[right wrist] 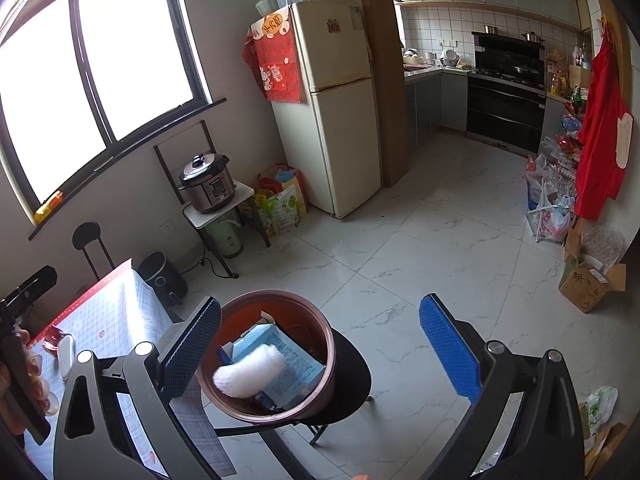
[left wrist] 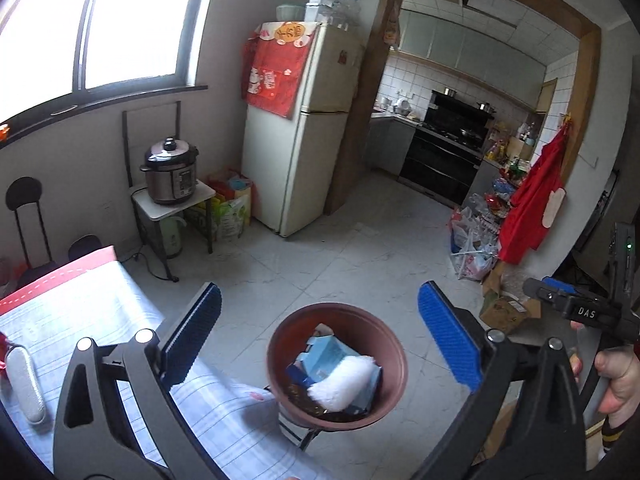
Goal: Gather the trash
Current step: 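Move both tools back over the table toward the red can and sponge, then close the right gripper on the edge of the grey mesh sponge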
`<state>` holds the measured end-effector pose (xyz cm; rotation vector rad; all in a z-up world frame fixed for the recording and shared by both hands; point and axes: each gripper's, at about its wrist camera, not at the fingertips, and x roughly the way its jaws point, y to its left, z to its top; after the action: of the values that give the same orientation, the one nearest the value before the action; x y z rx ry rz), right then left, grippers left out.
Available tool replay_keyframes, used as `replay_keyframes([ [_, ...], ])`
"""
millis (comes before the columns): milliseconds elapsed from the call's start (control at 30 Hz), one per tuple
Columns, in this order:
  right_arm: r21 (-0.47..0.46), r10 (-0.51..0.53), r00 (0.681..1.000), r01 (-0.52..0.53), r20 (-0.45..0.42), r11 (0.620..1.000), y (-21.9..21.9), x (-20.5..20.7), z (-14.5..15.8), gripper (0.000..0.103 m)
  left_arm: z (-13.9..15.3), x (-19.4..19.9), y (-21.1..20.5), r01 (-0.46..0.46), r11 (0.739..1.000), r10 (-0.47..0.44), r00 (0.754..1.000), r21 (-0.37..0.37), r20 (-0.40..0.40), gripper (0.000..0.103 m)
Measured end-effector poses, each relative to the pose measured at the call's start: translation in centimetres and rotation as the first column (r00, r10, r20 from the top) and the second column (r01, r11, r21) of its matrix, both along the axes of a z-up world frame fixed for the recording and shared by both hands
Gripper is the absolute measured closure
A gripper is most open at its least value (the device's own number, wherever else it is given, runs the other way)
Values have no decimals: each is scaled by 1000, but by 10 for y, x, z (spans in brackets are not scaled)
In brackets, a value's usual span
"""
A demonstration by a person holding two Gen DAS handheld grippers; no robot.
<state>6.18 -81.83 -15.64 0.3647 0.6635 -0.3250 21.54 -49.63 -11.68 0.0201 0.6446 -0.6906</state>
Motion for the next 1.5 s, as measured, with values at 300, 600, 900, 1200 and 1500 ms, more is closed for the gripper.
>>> replay_keyframes([
  [300,21,170,985,-170,-4,985,48,53,-10,6,6,-32,141,-337,938,334,941,76,45,6],
  [600,16,364,931,-364,-18,931,154,115,-12,6,8,-90,340,-689,718,688,724,98,52,6],
  [900,-25,539,836,-544,-101,839,309,164,-18,6,-10,-115,496,-829,553,831,556,85,17,6],
  [1200,-34,711,688,-722,-141,692,493,221,-64,6,-58,-109,589,-844,527,850,522,105,-65,6],
  [1500,26,756,590,-783,-284,621,617,284,-153,19,-81,-104,656,-856,500,866,489,134,-105,6],
])
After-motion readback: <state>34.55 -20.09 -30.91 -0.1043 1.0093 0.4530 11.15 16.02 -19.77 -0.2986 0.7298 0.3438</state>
